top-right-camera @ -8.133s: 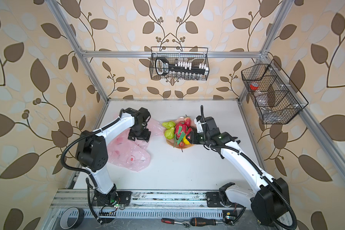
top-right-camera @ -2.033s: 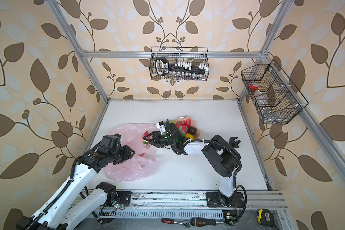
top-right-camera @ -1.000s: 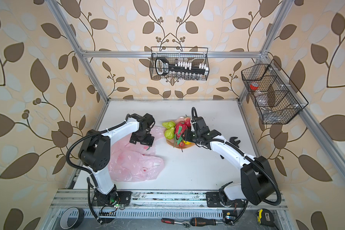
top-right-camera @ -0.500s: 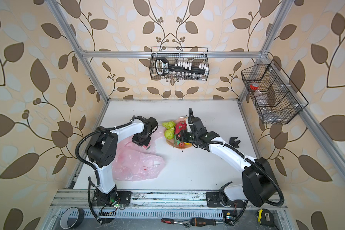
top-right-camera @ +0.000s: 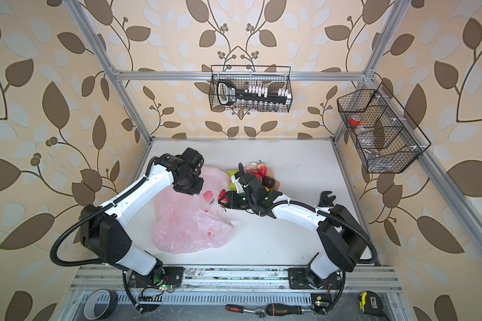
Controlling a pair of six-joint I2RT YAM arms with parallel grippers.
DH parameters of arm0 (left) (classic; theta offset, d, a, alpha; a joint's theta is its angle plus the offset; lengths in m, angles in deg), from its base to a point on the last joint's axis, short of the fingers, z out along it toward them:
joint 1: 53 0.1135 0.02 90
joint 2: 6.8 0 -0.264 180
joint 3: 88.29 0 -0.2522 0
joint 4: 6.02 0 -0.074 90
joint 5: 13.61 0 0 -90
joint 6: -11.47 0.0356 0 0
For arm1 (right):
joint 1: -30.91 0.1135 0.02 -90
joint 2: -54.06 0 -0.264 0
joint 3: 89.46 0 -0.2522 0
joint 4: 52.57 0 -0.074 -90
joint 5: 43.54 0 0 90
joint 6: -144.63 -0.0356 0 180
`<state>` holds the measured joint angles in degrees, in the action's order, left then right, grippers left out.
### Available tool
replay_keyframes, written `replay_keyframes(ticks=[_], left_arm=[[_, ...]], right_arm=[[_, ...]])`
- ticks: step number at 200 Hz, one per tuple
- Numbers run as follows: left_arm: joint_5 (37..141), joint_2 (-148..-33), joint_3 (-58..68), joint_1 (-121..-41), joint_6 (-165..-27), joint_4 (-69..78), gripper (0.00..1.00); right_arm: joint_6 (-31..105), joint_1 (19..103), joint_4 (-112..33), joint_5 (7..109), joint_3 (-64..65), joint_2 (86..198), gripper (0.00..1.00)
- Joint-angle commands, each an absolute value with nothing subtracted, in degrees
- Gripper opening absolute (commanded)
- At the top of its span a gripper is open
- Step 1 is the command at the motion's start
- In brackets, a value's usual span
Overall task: Place the fruits into the plastic bag
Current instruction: Place the fruit in the plastic bag.
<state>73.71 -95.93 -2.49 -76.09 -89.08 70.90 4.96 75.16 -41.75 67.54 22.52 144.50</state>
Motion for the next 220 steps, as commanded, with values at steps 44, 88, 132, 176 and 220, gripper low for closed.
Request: replay_keyframes(ticks=[44,88,132,176,220], left_arm=[[87.72,-92.72,-3.27,-72.29,-88.42,72.66,0.00],[97.51,-91.31,-3.59,-69.81,-87.71,71.19,0.00],[109.02,-89.86,-3.97,-66.08,-87.81,67.99,0.00],[120.22,-87.26,-2.15,-64.53,-90.49,63.40,0.00],[121.19,-84.94,0.71,-64.26,-91.18,64.82,0.00]], right_arm=[[-5.11,78.35,-57.90,76.02,19.10,155.01,0.17],[-9.37,80.55,-63.76,80.06,15.80,161.20,0.17],[-14.74,85.28,-71.46,85.74,10.97,168.31,0.18],[-15.66,85.27,-70.91,85.83,7.55,172.47,0.18],[-14.60,81.21,-61.34,78.44,2.80,174.49,0.21]])
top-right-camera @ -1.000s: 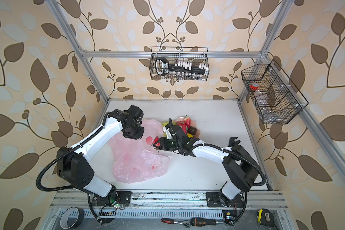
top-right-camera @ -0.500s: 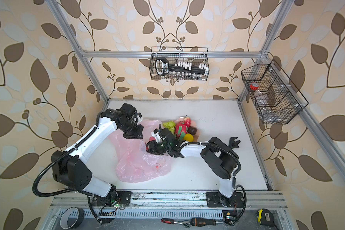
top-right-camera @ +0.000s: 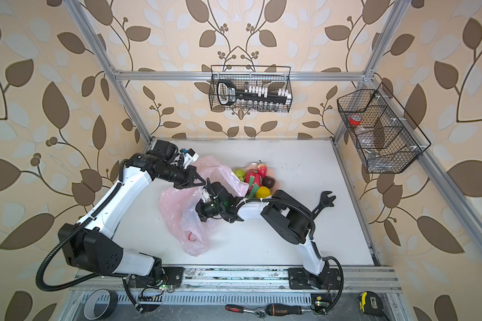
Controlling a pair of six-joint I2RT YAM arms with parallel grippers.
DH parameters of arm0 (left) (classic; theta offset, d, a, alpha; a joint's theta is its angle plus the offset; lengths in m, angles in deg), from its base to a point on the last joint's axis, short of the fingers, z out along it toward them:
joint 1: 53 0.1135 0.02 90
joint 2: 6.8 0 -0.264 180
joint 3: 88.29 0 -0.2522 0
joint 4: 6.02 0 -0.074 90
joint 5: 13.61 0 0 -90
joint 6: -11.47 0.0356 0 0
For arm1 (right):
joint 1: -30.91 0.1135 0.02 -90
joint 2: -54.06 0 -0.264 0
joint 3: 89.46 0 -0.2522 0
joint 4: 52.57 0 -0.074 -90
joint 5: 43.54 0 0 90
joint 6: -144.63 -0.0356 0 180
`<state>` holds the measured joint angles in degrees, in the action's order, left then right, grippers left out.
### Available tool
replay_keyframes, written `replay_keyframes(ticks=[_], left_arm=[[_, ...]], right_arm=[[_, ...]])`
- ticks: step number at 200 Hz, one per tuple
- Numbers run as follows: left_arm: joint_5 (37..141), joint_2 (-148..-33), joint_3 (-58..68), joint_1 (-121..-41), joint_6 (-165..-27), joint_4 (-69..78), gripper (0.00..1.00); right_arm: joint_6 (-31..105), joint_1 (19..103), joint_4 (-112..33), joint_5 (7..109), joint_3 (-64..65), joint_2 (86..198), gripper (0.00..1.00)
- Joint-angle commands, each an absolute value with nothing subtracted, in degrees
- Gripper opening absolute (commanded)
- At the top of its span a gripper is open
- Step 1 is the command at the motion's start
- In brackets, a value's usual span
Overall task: Place the fruits into the plastic bag
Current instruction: Place the fruit in the plastic bag.
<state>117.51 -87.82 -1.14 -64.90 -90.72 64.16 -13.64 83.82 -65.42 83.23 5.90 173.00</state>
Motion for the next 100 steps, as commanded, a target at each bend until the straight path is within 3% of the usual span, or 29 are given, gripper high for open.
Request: replay_keyframes(ticks=[1,53,80,100], left_arm=[[121.25,-84.81,0.83,-64.26,-91.23,64.80,0.00],[123.67,-82.24,3.13,-64.01,-93.15,63.97,0.00],[124.43,-82.04,2.71,-64.02,-92.81,65.00,0.00],[124.43,-81.54,2.46,-63.99,-93.02,65.13,0.00]], right_arm=[[-14.66,81.07,-61.19,78.31,2.74,174.57,0.21],[-15.05,80.19,-50.60,72.49,-7.43,179.13,0.21],[-14.70,80.41,-45.45,69.83,-9.13,180.47,0.27],[-15.94,80.14,-47.56,69.89,-8.06,180.71,0.38]])
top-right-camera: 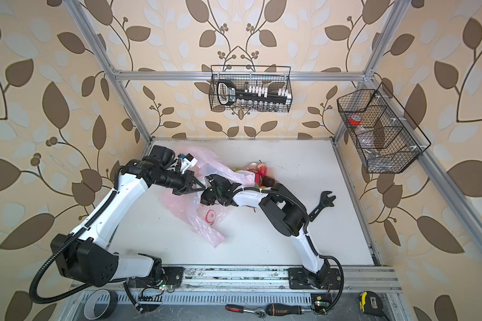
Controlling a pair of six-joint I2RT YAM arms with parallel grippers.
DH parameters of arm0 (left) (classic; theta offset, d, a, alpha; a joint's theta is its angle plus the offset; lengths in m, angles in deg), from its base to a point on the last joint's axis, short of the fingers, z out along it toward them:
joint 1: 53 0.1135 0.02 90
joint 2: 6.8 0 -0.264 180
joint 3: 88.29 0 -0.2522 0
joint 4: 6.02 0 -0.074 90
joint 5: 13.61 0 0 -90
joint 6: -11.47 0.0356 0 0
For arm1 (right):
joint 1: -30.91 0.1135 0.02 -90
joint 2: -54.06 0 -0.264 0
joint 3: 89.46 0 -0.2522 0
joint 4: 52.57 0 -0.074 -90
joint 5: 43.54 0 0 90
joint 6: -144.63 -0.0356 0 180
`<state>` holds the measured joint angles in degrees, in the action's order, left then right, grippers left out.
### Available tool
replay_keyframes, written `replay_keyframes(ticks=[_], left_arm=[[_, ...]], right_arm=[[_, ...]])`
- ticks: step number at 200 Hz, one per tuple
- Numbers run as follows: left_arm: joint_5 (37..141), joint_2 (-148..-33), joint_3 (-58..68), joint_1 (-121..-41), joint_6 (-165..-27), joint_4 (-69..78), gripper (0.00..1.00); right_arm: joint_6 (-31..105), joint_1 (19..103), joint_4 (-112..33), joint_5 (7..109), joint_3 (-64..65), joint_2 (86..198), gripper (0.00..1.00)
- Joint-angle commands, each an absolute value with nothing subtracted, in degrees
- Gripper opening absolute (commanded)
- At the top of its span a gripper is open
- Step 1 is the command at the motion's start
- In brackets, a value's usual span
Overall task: Place the fruits into the plastic bag
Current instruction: Place the fruit in the plastic bag, then pick up the fruit from the plate.
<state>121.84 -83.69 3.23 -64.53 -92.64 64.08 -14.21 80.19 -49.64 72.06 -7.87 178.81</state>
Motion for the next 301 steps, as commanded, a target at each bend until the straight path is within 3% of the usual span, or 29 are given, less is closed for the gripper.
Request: replay_keyframes(ticks=[1,35,58,132,222,301], left_arm=[[124.36,-81.52,2.46,-63.94,-93.02,65.13,0.00],[119.52,-81.77,1.94,-62.77,-91.37,68.11,0.00],[113.75,-82.51,1.47,-60.51,-90.06,71.01,0.00],[108.77,-84.95,-0.38,-57.22,-89.82,72.26,0.00],[110.28,-87.75,-1.96,-56.64,-90.25,71.68,0.00],[113.81,-88.98,-2.07,-56.17,-90.71,69.79,0.00]], right_arm=[[-15.94,80.14,-47.75,69.91,-7.96,180.67,0.39],[-13.91,80.05,-49.25,72.79,-6.15,177.93,0.70],[-11.82,79.63,-48.14,74.08,-2.76,174.59,0.78],[-2.77,78.91,-41.63,77.61,9.35,163.02,0.82],[13.50,76.01,-22.54,72.04,14.93,145.86,0.82],[19.00,66.17,-13.07,67.25,23.33,128.90,0.81]])
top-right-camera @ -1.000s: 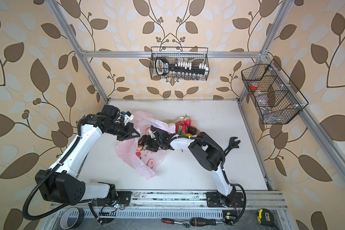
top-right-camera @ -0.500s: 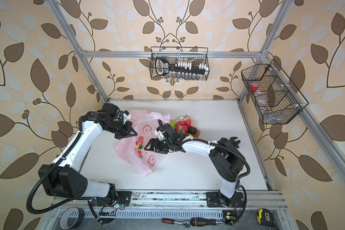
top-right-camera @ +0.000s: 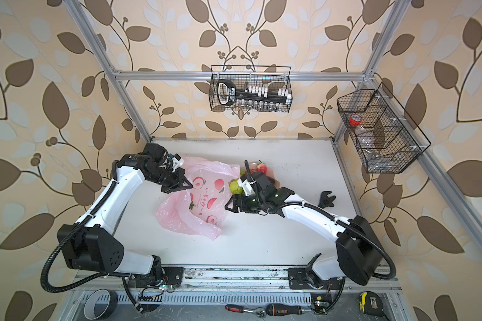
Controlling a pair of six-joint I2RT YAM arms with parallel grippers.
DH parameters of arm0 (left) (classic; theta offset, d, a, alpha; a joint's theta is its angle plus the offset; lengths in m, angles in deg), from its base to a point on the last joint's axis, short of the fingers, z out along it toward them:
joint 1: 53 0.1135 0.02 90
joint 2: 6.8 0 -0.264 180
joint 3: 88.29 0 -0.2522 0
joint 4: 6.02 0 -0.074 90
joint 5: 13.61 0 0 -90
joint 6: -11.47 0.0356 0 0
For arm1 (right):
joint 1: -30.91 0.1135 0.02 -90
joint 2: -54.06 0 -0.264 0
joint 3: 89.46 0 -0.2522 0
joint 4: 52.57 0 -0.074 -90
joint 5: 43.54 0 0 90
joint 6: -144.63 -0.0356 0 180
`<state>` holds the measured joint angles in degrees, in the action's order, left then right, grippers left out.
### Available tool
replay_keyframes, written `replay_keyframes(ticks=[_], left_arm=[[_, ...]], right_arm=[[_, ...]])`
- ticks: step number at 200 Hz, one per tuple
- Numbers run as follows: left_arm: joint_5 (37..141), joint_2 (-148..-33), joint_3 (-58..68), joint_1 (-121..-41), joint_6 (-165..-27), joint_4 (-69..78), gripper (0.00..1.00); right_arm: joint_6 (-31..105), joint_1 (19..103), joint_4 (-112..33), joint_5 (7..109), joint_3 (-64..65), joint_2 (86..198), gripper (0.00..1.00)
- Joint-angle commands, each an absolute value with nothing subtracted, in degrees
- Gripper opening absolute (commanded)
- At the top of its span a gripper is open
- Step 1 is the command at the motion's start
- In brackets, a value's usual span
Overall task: Place the fruits into the plastic bag
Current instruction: Pick up the fruit from the plate.
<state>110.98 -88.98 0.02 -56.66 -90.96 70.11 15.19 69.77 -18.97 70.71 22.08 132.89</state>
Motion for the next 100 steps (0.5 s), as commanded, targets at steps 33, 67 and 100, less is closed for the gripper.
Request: replay_keyframes(ticks=[33,67,100], left_arm=[[114.69,-88.98,-2.00,-56.17,-90.47,69.53,0.00],[115.22,-88.98,-1.69,-56.17,-90.26,69.52,0.00],[115.33,-88.98,-1.90,-56.17,-90.21,69.44,0.00]], right_arm=[[24.95,56.92,-5.82,62.16,22.58,126.41,0.79],[30.64,50.32,-1.25,58.81,19.71,129.50,0.78],[32.21,49.64,-2.48,57.97,18.29,132.19,0.77]])
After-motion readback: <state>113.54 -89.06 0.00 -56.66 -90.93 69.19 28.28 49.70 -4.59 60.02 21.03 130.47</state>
